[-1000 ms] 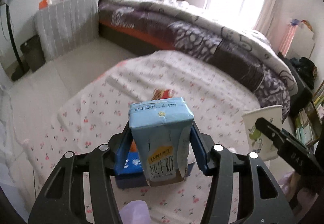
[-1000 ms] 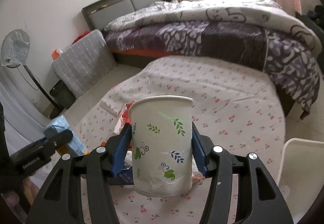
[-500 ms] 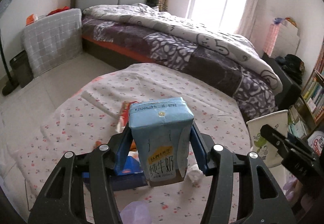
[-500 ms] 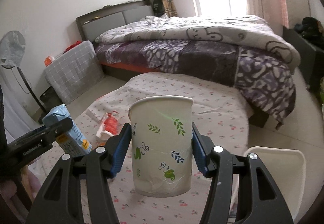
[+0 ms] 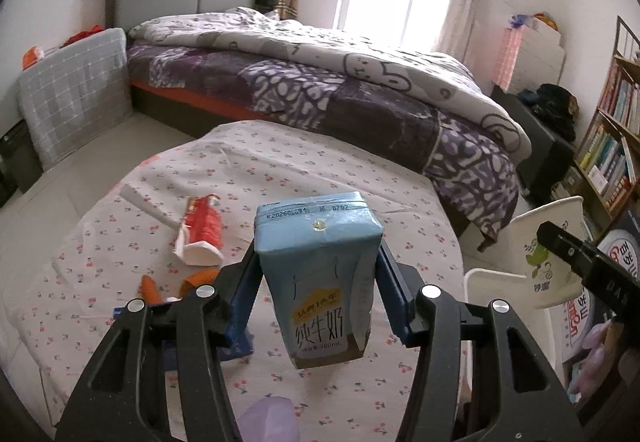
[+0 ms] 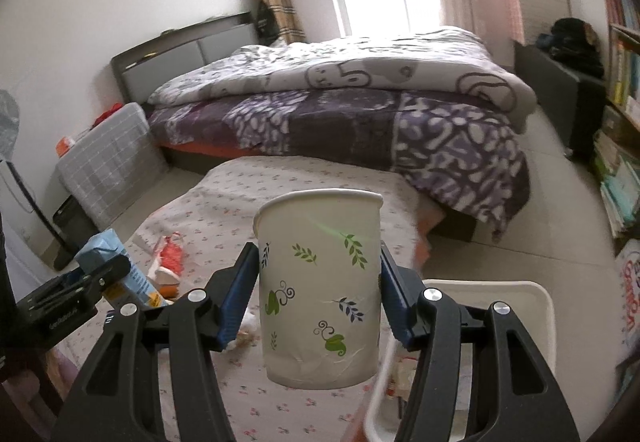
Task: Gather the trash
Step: 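Carry the paper cup toward the bin with the right tool while left carries the carton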
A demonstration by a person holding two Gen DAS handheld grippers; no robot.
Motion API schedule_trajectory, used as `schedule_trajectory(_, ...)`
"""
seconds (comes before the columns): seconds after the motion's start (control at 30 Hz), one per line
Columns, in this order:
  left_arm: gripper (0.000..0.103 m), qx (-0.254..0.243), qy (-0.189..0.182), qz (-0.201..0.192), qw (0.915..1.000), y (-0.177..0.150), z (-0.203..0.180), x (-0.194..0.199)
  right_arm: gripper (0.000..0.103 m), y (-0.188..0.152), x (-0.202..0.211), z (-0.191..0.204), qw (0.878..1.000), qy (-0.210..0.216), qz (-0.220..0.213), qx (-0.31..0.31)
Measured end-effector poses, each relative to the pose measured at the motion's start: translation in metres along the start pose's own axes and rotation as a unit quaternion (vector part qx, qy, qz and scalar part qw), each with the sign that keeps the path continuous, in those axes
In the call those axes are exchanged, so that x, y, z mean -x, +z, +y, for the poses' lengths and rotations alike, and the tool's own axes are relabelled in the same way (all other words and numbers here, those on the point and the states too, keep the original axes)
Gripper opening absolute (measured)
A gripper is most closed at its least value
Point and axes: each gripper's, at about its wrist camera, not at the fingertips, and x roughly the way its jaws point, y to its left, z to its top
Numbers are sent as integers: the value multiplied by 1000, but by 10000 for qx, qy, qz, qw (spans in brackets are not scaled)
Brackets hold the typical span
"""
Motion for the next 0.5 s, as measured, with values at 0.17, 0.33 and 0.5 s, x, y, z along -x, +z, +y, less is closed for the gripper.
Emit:
schedule_trajectory(0.17, 52, -129, -154, 78, 9998, -4, -19, -5, 58, -3, 6, -26, 9994, -257, 81, -193)
schedule_trajectory(0.33, 52, -299, -383, 150, 9987, -11, -44, -9, 60, -8, 11, -49, 9980, -486, 190, -367)
schedule_trajectory(0.5, 52, -512, -636, 190, 9965, -17, -74, -11, 65, -11, 20, -69, 9962, -669, 184, -522)
